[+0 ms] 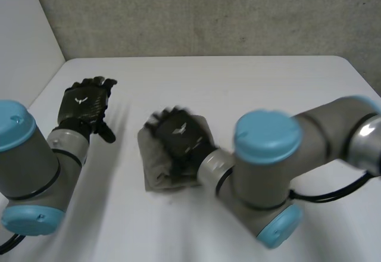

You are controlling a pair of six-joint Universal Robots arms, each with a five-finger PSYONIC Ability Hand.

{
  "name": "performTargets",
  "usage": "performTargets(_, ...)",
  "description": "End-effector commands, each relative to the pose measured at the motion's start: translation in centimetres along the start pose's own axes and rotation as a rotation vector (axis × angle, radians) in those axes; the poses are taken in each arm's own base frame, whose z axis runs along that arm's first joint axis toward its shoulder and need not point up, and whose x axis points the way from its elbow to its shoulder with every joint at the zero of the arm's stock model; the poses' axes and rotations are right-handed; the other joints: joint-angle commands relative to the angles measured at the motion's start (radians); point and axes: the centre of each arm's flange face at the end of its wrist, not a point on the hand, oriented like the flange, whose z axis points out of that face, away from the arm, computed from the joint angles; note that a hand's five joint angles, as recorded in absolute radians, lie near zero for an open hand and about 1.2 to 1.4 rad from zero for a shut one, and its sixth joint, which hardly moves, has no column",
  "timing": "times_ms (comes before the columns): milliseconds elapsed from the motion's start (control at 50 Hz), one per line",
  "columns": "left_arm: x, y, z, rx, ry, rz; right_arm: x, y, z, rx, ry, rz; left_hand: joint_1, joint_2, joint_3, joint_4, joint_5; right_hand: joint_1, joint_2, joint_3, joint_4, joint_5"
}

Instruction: Fold the laundry

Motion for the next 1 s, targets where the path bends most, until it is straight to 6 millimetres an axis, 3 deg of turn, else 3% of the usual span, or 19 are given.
performTargets(20, 3.5, -2.9, -0.8, -0.069, 0.112, -0.188, 7.7, -2.3, -1.3, 0.062, 0.196, 0.340, -0.003, 0.010, 0.009, 0.007, -0.031, -0.037, -0.053, -0.038, -0.057, -0.061)
performTargets(120, 6.4, 0.1, -0.4, -0.217, 0.162, -0.197, 8.0, -1.5, -1.2, 0.009, 0.166, 0.376, -0.004, 0.009, 0.008, 0.006, -0.032, -0.037, -0.053, -0.038, -0.057, -0.061)
performTargets(160, 7.2, 1.3, -0.4, -0.255, 0.169, -0.182, 7.7, 0.6, -0.2, -0.065, 0.147, 0.379, -0.004, 0.009, 0.008, 0.006, -0.032, -0.037, -0.053, -0.038, -0.057, -0.061)
performTargets(240, 7.3, 4.4, -0.1, -0.333, 0.103, -0.141, 7.5, 2.4, 0.8, -0.115, 0.139, 0.354, -0.004, 0.009, 0.008, 0.006, -0.032, -0.037, -0.053, -0.038, -0.057, -0.061)
performTargets(320, 7.1, 5.4, 0.0, -0.357, 0.079, -0.122, 7.1, 4.9, 1.5, -0.184, 0.126, 0.294, -0.004, 0.009, 0.008, 0.006, -0.032, -0.037, -0.053, -0.038, -0.057, -0.061)
performTargets(460, 7.0, 5.5, -0.4, -0.363, 0.084, -0.106, 7.1, 5.7, 1.7, -0.207, 0.129, 0.224, -0.004, 0.009, 0.008, 0.006, -0.032, -0.037, -0.053, -0.038, -0.057, -0.061)
performTargets(520, 7.1, 4.0, -0.3, -0.324, 0.090, -0.105, 7.7, 4.3, 1.5, -0.174, 0.144, 0.204, -0.004, 0.009, 0.008, 0.006, -0.032, -0.037, -0.053, -0.038, -0.057, -0.061)
performTargets(600, 6.7, -1.0, -0.3, -0.184, 0.099, -0.103, 8.8, 0.9, 0.7, -0.095, 0.181, 0.180, -0.004, 0.009, 0.008, 0.006, -0.032, -0.037, -0.053, -0.038, -0.057, -0.061)
performTargets(620, 6.6, -3.1, -0.4, -0.129, 0.101, -0.107, 10.2, -1.0, 0.0, -0.053, 0.232, 0.169, -0.004, 0.009, 0.008, 0.006, -0.032, -0.037, -0.053, -0.038, -0.057, -0.061)
performTargets(640, 6.6, -3.1, -0.5, -0.128, 0.101, -0.107, 11.8, -2.9, -0.9, -0.011, 0.307, 0.157, -0.004, 0.009, 0.008, 0.006, -0.032, -0.037, -0.053, -0.038, -0.057, -0.061)
performTargets(660, 6.1, -5.2, -0.6, -0.078, 0.094, -0.113, 11.8, -2.9, -0.9, -0.011, 0.308, 0.156, -0.004, 0.009, 0.008, 0.006, -0.032, -0.037, -0.053, -0.038, -0.057, -0.061)
performTargets(680, 6.1, -5.2, -0.6, -0.078, 0.094, -0.113, 13.6, -5.0, -2.1, 0.036, 0.399, 0.144, -0.004, 0.009, 0.008, 0.006, -0.032, -0.037, -0.053, -0.038, -0.057, -0.061)
performTargets(700, 5.7, -7.3, -1.2, -0.037, 0.092, -0.121, 15.4, -7.2, -3.6, 0.082, 0.497, 0.133, -0.004, 0.009, 0.008, 0.006, -0.032, -0.037, -0.053, -0.038, -0.057, -0.061)
performTargets(720, 5.2, -9.4, -1.7, 0.002, 0.087, -0.131, 15.4, -7.2, -3.6, 0.083, 0.498, 0.133, -0.004, 0.009, 0.008, 0.006, -0.032, -0.037, -0.053, -0.038, -0.057, -0.061)
performTargets(740, 5.2, -9.4, -1.7, 0.002, 0.087, -0.131, 16.7, -9.2, -5.1, 0.120, 0.576, 0.123, -0.004, 0.009, 0.008, 0.006, -0.032, -0.037, -0.053, -0.038, -0.057, -0.061)
performTargets(760, 4.4, -11.4, -2.1, 0.031, 0.072, -0.140, 17.8, -10.8, -6.6, 0.145, 0.643, 0.118, -0.004, 0.009, 0.008, 0.006, -0.032, -0.037, -0.053, -0.038, -0.057, -0.061)
performTargets(780, 3.1, -13.0, -2.4, 0.047, 0.042, -0.146, 17.8, -10.8, -6.7, 0.145, 0.644, 0.118, -0.004, 0.009, 0.008, 0.006, -0.032, -0.037, -0.053, -0.038, -0.057, -0.061)
performTargets(880, -1.0, -16.2, -3.2, 0.017, -0.058, -0.155, 19.9, -13.3, -9.8, 0.144, 0.743, 0.115, -0.004, 0.009, 0.008, 0.006, -0.032, -0.037, -0.053, -0.038, -0.057, -0.061)
performTargets(1000, -1.6, -16.3, -4.3, -0.072, -0.034, -0.146, 20.0, -12.8, -10.9, 0.039, 0.726, 0.145, -0.004, 0.009, 0.008, 0.006, -0.032, -0.037, -0.053, -0.038, -0.057, -0.061)
